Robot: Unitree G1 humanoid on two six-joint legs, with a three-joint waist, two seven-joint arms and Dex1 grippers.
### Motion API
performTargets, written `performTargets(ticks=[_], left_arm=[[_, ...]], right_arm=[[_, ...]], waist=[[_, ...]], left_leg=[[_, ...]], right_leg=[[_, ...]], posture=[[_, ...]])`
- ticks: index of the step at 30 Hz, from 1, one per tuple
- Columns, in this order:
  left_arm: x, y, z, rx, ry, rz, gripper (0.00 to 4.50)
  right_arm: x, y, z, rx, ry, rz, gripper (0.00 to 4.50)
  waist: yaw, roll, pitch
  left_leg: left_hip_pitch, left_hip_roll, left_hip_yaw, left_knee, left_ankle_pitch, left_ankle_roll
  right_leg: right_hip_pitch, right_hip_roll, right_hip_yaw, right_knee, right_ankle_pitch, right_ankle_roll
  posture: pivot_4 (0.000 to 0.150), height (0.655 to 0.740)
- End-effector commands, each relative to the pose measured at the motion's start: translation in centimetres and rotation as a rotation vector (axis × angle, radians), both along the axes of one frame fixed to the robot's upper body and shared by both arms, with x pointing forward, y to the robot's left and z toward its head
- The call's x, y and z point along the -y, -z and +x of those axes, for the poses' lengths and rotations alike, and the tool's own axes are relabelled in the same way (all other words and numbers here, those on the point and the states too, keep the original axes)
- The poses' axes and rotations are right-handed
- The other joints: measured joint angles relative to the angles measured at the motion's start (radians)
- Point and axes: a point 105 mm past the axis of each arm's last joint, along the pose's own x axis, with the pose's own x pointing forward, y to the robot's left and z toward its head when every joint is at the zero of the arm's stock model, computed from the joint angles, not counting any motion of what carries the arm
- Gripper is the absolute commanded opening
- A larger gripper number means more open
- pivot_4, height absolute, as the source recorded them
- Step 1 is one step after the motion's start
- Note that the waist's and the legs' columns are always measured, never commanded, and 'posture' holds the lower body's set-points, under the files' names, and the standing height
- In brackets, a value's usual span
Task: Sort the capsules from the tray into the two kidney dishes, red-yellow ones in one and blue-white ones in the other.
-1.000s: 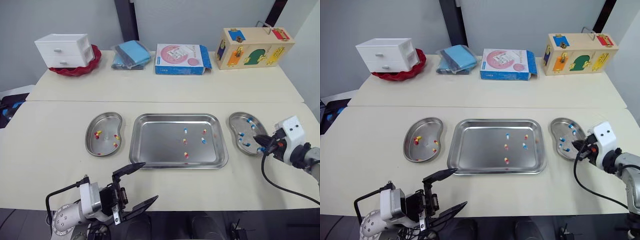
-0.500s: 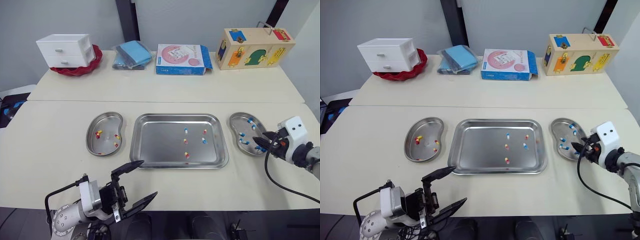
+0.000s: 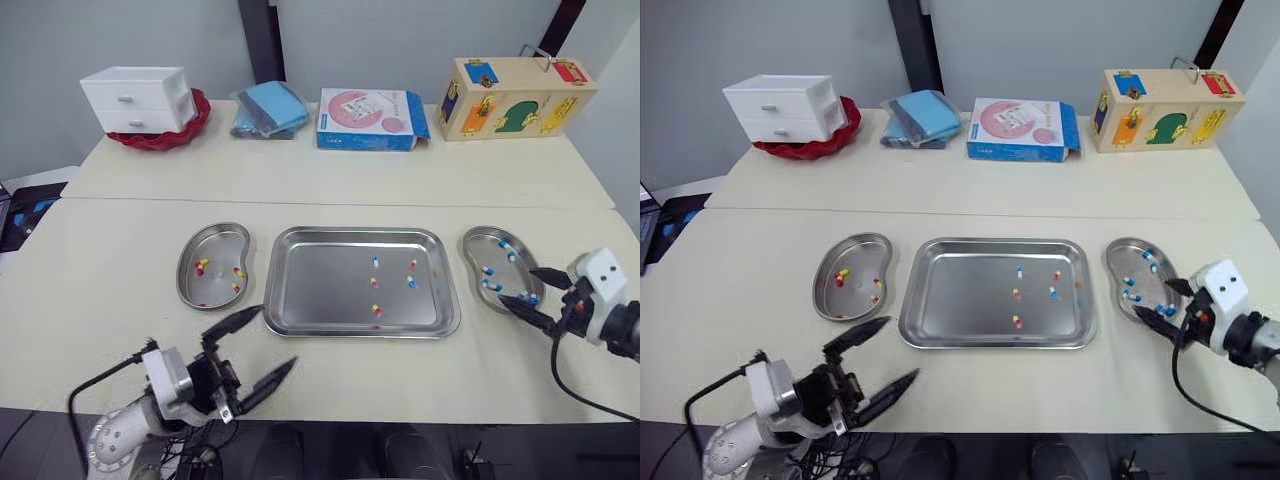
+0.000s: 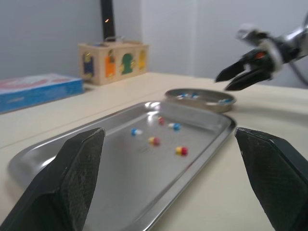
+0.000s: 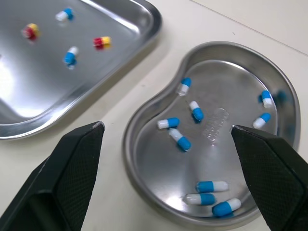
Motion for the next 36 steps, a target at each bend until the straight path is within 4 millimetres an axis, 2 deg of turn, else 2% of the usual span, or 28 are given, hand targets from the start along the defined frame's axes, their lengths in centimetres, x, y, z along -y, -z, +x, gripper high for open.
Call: performTargets(ticks=[1, 3, 6, 8, 12, 14, 18, 27, 36], left_arm=[[-3.4, -1.2, 0.4, -0.057, -0.168, 0.046, 4.50], [-5.4, -0.9, 0.1, -0.130, -0.220, 0.107, 4.50], [-9.9, -1.5, 0.2, -0.221, -0.363, 0.191, 4.50], [-12.1, -1.8, 0.1, -0.282, -0.414, 0.236, 4.50], [-16.5, -1.6, -0.4, -0.423, -0.474, 0.369, 4.50], [-17.8, -1.8, -0.4, -0.447, -0.491, 0.410, 4.50], [-19.0, -2.2, 0.0, -0.493, -0.487, 0.452, 4.50], [-19.2, -0.9, 0.8, -0.542, -0.444, 0.475, 4.50], [-19.1, -0.9, 1.7, -0.541, -0.406, 0.486, 4.50]], right_arm=[[1.0, -1.4, -1.3, 0.027, -0.073, -0.025, 4.42], [1.5, -1.2, -2.2, -0.020, -0.112, -0.030, 4.42], [2.2, -0.6, -3.4, -0.066, -0.154, -0.048, 4.42], [2.4, -0.2, -3.9, -0.086, -0.175, -0.059, 4.42], [2.6, 0.8, -4.1, -0.117, -0.204, -0.091, 4.42], [2.5, 1.0, -3.9, -0.107, -0.206, -0.093, 4.42], [2.4, 1.0, -3.6, -0.085, -0.211, -0.079, 4.42], [2.1, 1.6, -3.6, -0.065, -0.207, -0.046, 4.42], [1.9, 2.0, -4.3, -0.073, -0.200, -0.026, 4.42]], waist=[[0.000, 0.000, 0.000], [-0.002, -0.001, 0.000], [-0.004, -0.001, 0.001], [-0.006, -0.002, 0.001], [-0.008, -0.002, 0.001], [-0.010, -0.002, 0.001], [-0.011, -0.001, 0.001], [-0.011, -0.001, 0.001], [-0.011, -0.001, 0.001]], left_leg=[[0.001, 0.000, 0.000, 0.000, 0.000, 0.000], [0.002, 0.000, 0.001, 0.001, 0.000, 0.000], [0.006, 0.000, 0.001, 0.000, 0.000, 0.000], [0.006, 0.001, 0.000, -0.001, 0.000, 0.000], [0.006, 0.000, 0.002, -0.001, 0.000, 0.000], [0.006, 0.000, 0.002, -0.001, 0.000, 0.000], [0.006, 0.001, 0.002, -0.002, 0.000, 0.000], [0.006, 0.001, 0.002, -0.004, 0.000, 0.000], [0.006, 0.001, 0.002, -0.005, 0.000, 0.000]], right_leg=[[0.001, 0.000, 0.000, 0.000, 0.000, 0.000], [0.002, 0.000, 0.001, 0.000, 0.000, 0.000], [0.005, 0.000, 0.001, 0.000, 0.000, 0.000], [0.005, 0.001, 0.000, 0.000, -0.001, 0.000], [0.005, 0.000, 0.001, -0.001, -0.001, 0.000], [0.005, 0.000, 0.001, -0.001, -0.001, 0.000], [0.004, 0.000, 0.001, -0.002, -0.001, 0.000], [0.004, 0.000, 0.001, -0.002, -0.001, 0.000], [0.004, 0.000, 0.001, -0.002, -0.001, 0.000]], posture=[[0.150, 0.7400], [0.150, 0.7400], [0.150, 0.7400], [0.150, 0.7400], [0.150, 0.7400], [0.150, 0.7400], [0.150, 0.7400], [0.150, 0.7400], [0.150, 0.7400]])
